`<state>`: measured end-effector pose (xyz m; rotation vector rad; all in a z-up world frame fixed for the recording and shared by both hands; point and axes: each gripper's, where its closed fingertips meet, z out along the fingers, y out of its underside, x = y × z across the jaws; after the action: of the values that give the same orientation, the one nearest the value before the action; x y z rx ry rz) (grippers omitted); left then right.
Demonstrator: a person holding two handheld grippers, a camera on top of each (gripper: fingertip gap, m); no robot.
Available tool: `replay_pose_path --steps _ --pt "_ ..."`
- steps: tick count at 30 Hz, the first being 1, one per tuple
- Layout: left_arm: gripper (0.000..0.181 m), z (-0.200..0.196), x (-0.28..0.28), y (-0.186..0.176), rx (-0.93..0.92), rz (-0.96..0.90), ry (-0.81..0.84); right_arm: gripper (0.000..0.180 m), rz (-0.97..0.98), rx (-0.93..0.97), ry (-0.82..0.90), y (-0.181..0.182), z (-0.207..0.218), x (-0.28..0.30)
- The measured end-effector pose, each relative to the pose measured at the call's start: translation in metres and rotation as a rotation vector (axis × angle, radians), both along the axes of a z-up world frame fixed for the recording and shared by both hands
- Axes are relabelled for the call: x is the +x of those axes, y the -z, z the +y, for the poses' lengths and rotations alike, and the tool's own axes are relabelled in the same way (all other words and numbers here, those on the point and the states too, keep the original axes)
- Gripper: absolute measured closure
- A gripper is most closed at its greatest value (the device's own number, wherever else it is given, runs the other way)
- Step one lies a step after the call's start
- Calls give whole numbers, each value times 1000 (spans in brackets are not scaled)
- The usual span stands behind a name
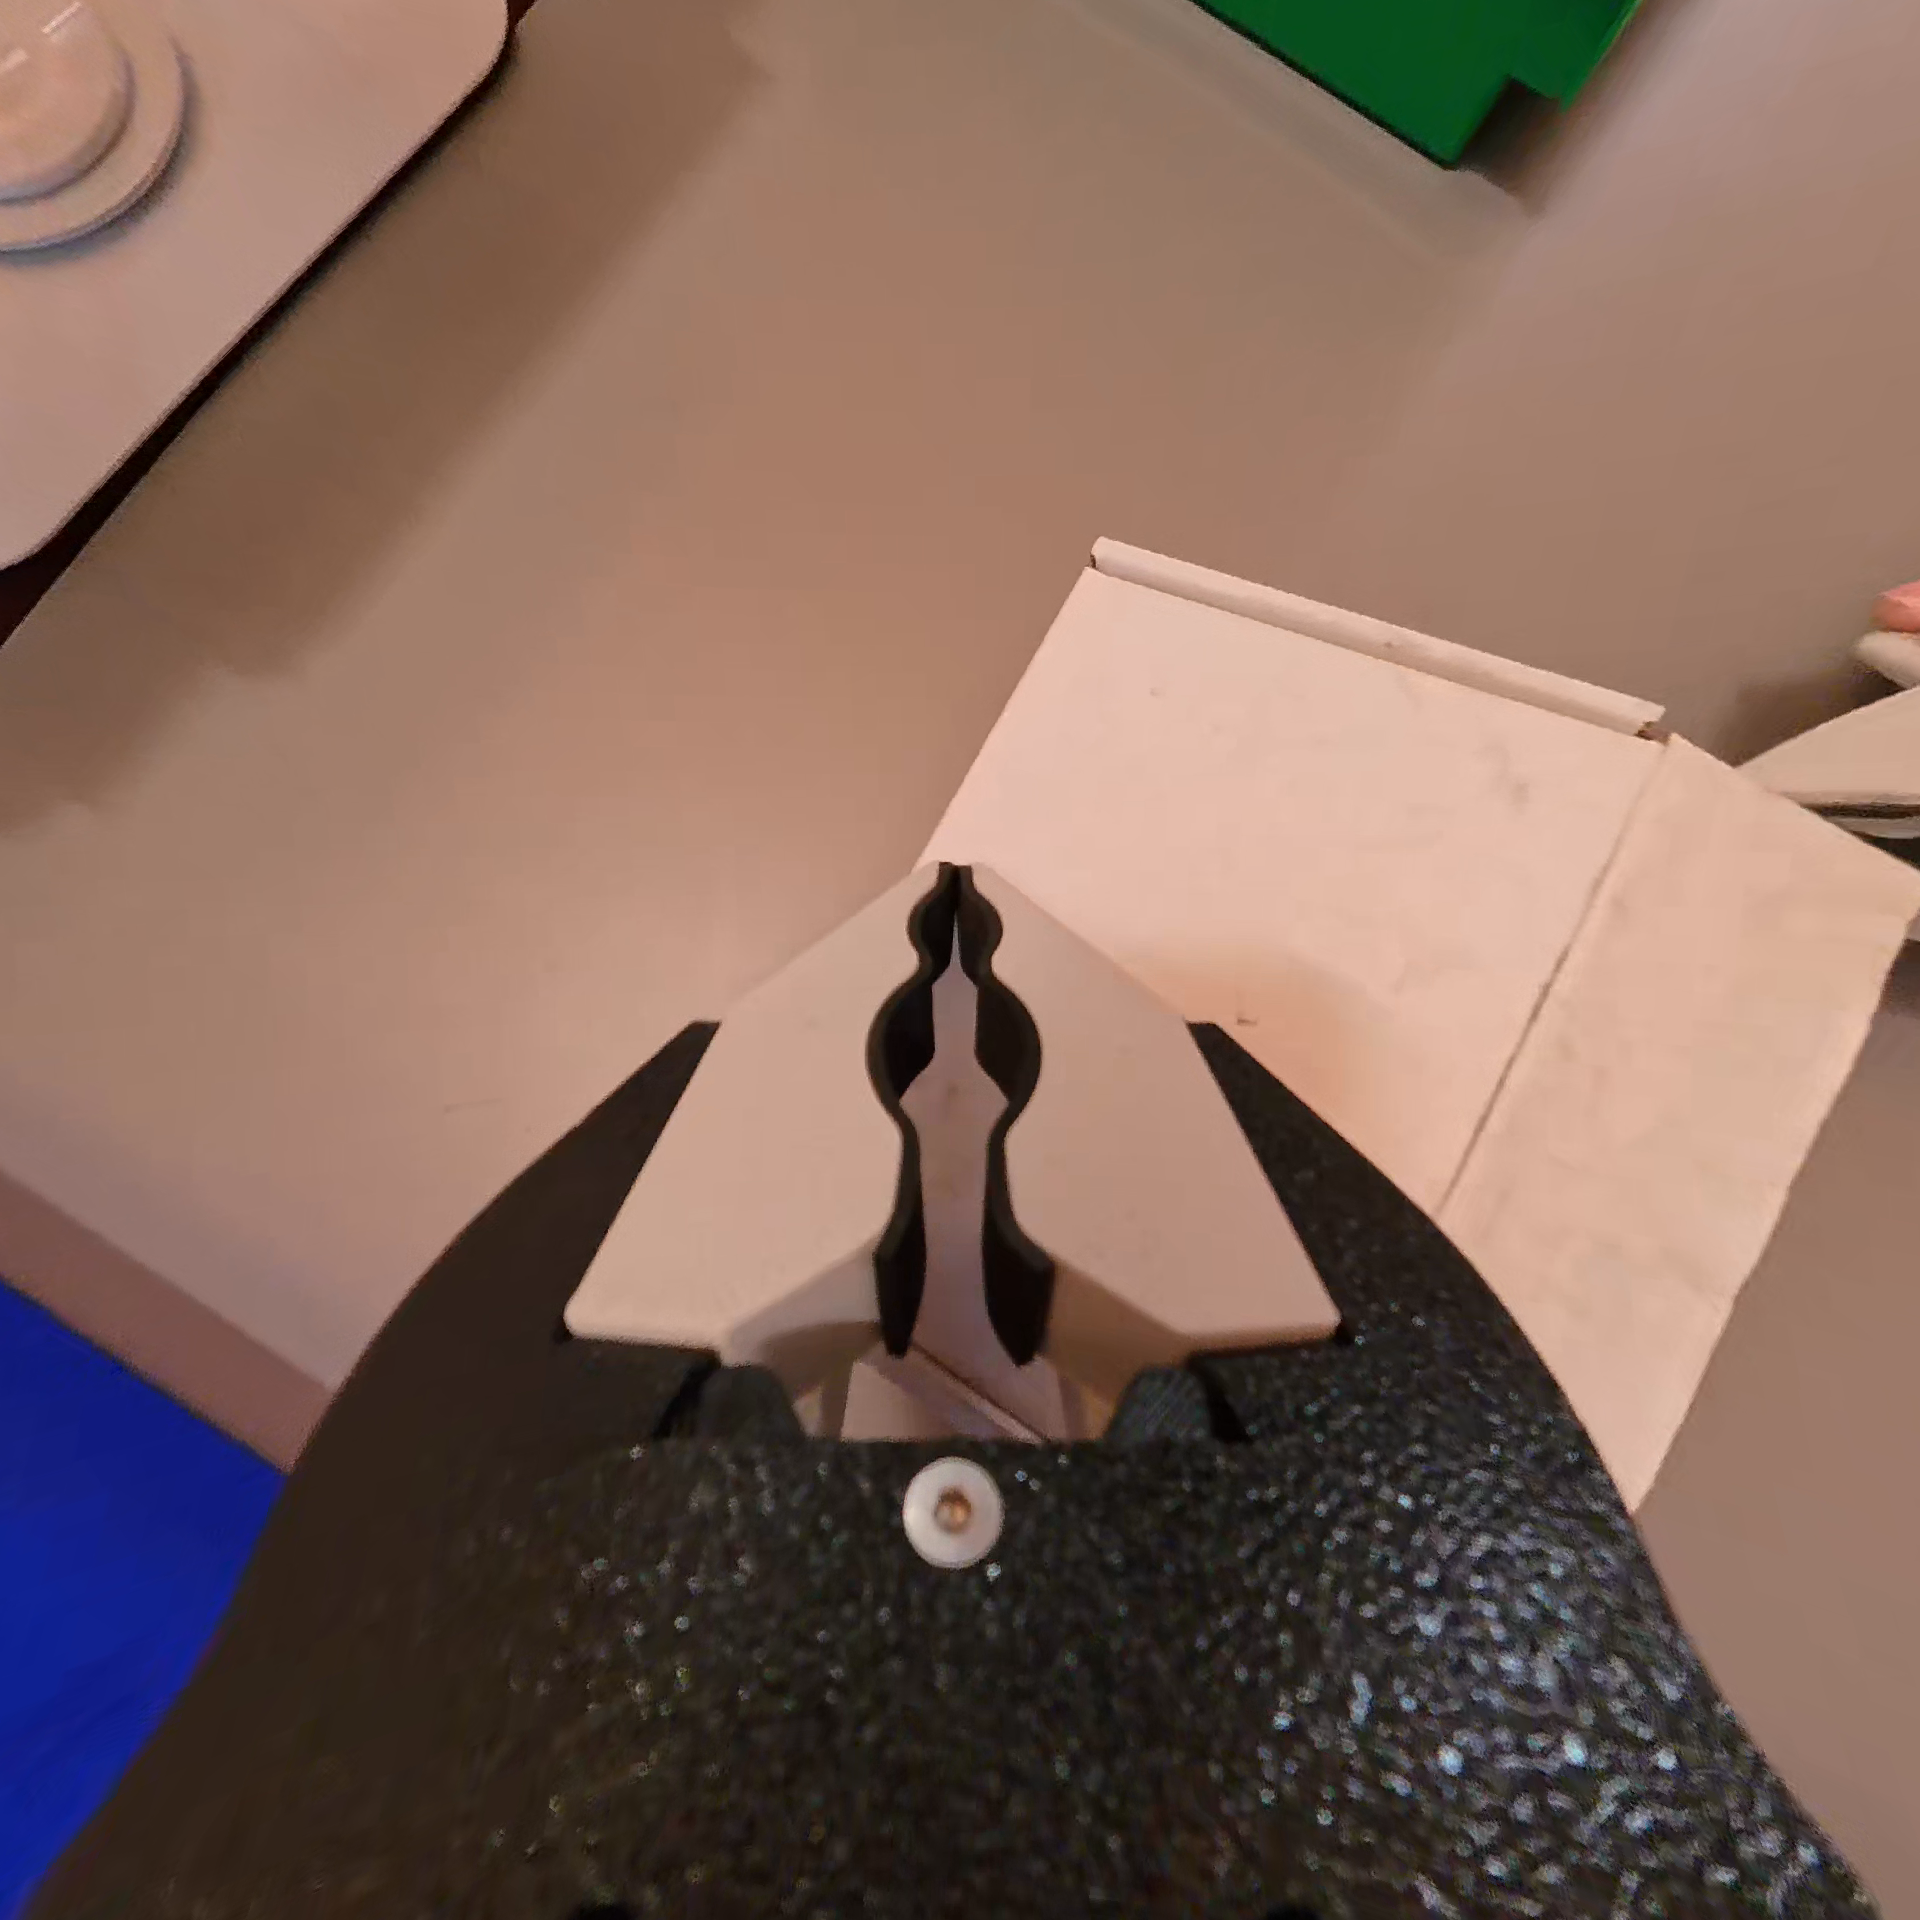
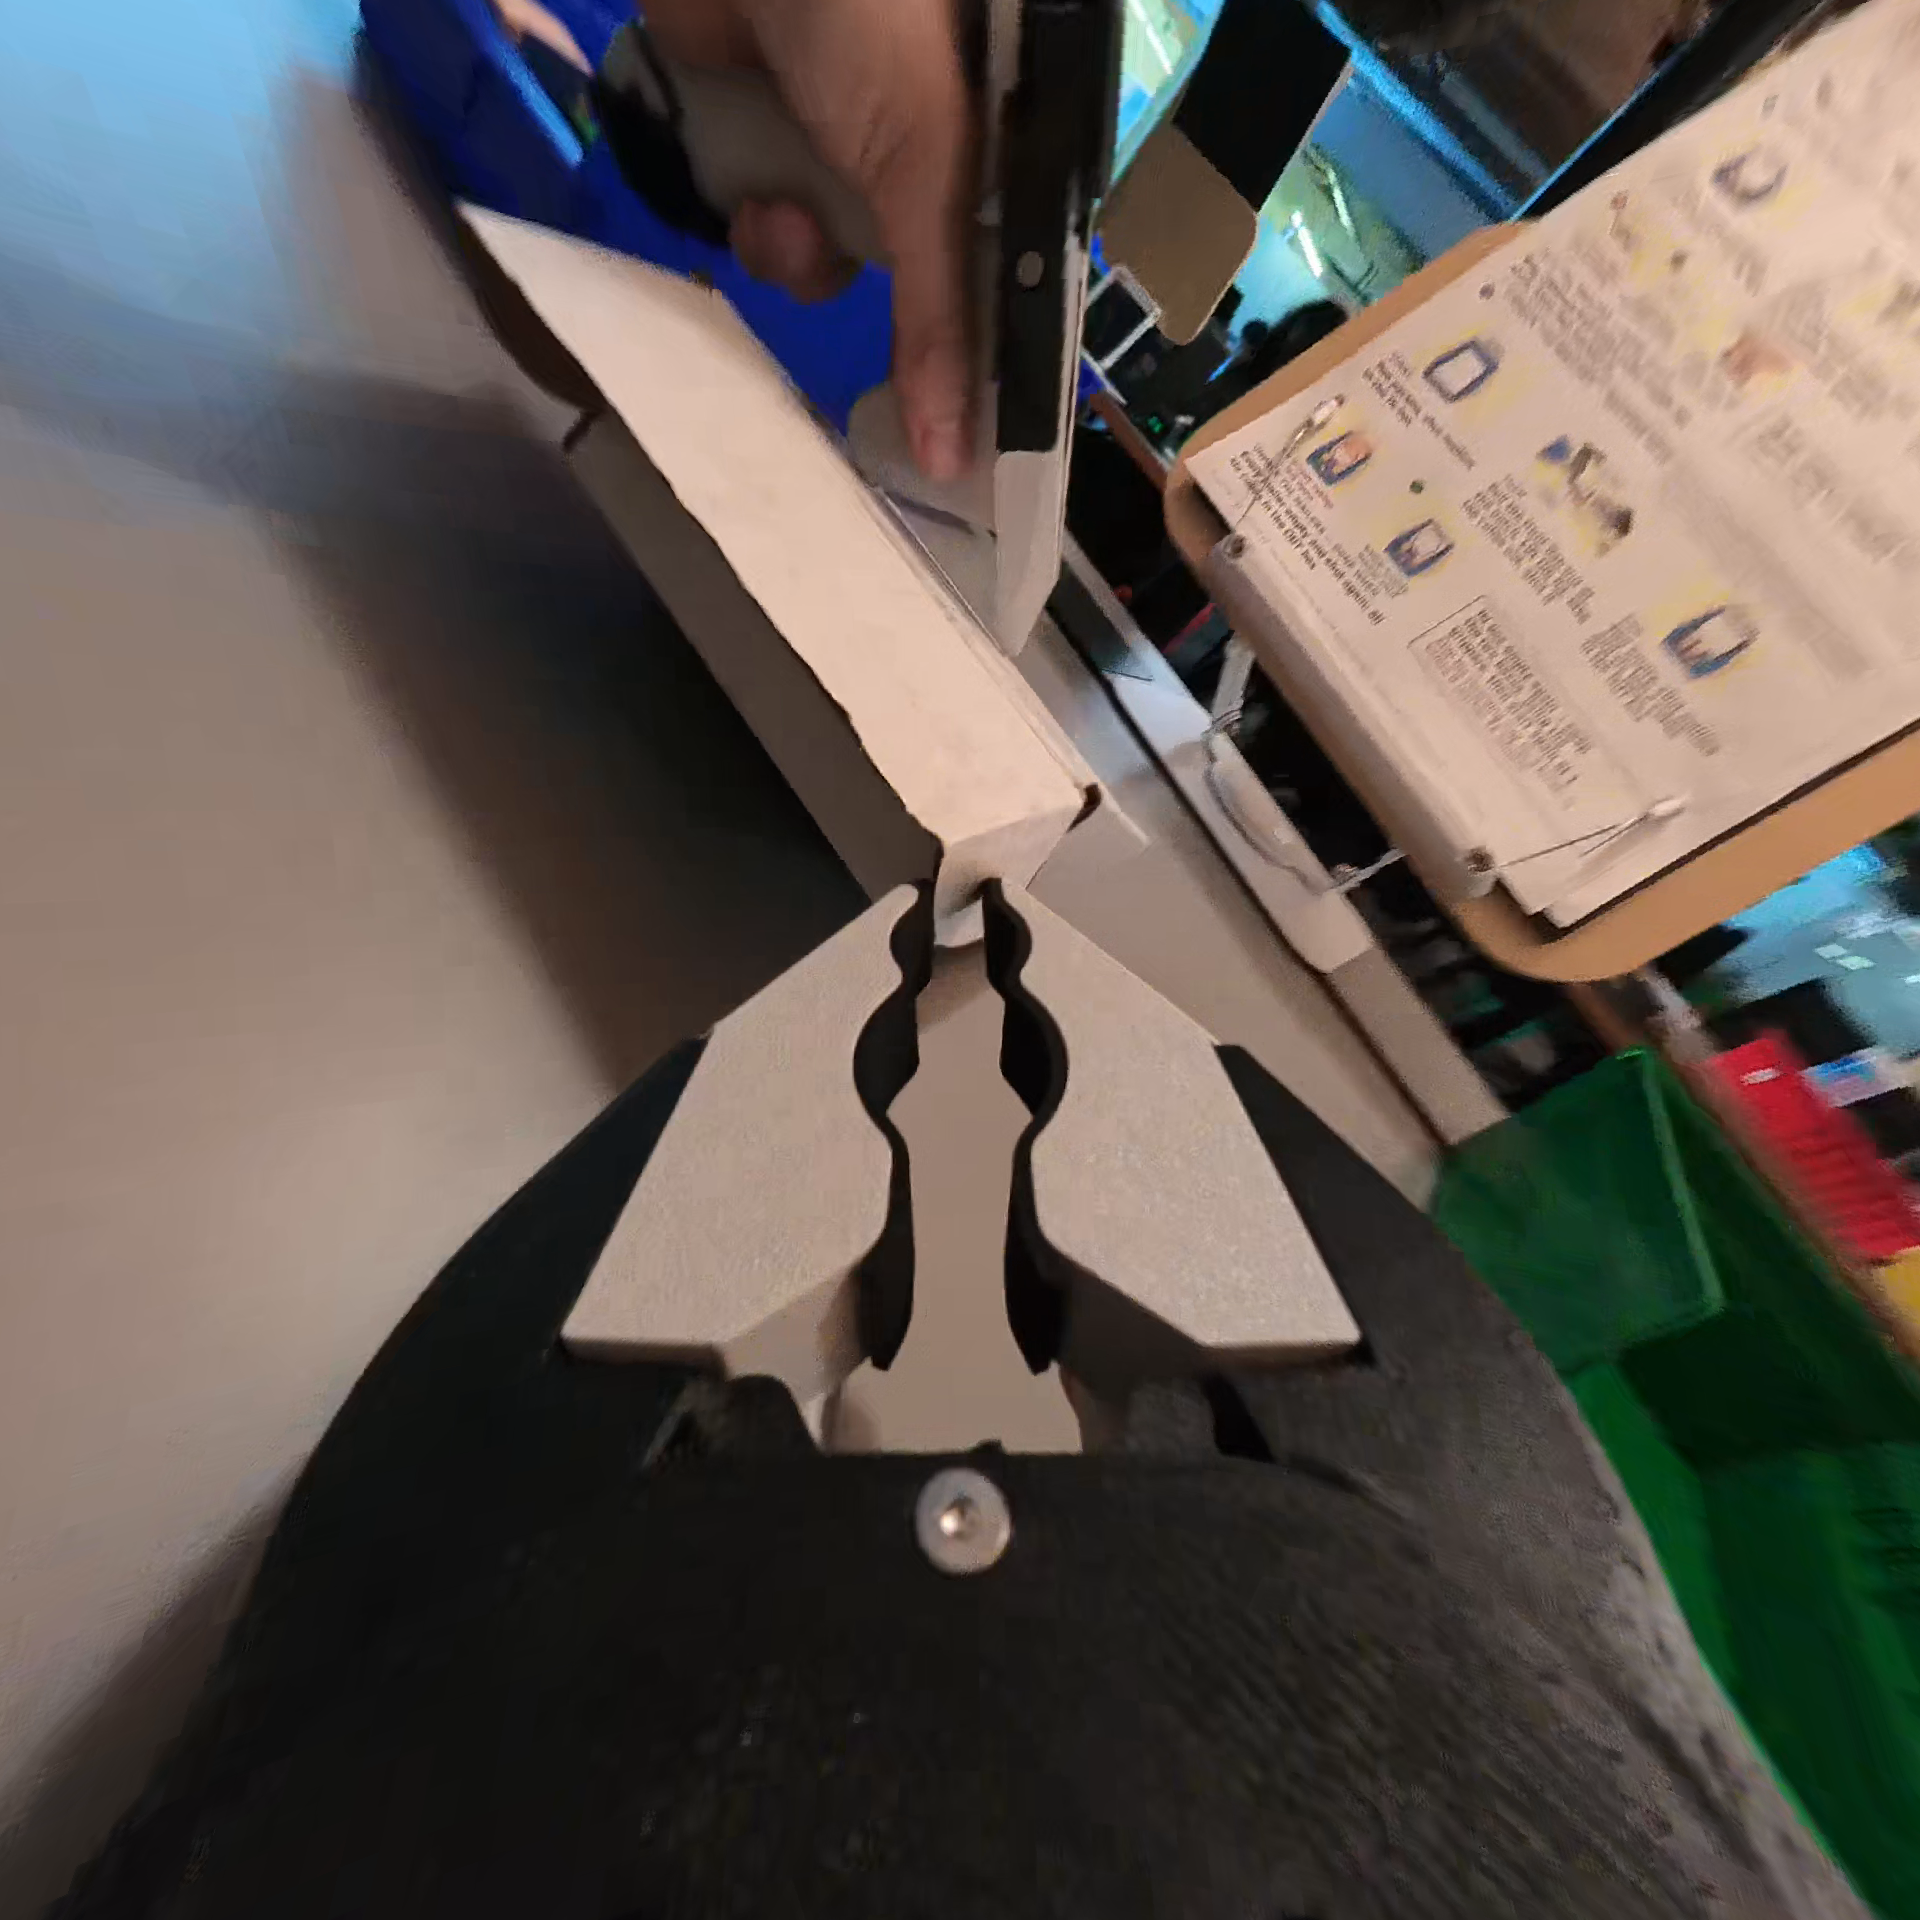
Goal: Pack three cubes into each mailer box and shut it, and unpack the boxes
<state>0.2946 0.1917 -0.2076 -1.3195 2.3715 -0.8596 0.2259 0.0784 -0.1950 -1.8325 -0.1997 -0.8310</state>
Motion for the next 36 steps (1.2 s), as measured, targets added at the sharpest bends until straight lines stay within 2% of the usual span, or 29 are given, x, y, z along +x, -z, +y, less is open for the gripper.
replay_pose_path --steps 18,24,28,31,33,36 --pt "181 1 1 0 12 -8 -44 171 278 65 -62 -6 5 -7" --pt "181 2 3 1 1 -9 -57 170 138 -29 -10 6 5 1" --pt "181 1 0 1 -26 -22 -62 167 97 -106 -37 17 5 1" --pt "181 0 -1 0 -36 -39 -68 142 101 -146 -96 21 4 -4" --pt "181 -1 -2 0 -39 -51 -73 132 105 -152 -132 17 0 -6" --pt "181 -2 -3 0 -36 -64 -86 111 203 -146 -194 10 -8 -10"
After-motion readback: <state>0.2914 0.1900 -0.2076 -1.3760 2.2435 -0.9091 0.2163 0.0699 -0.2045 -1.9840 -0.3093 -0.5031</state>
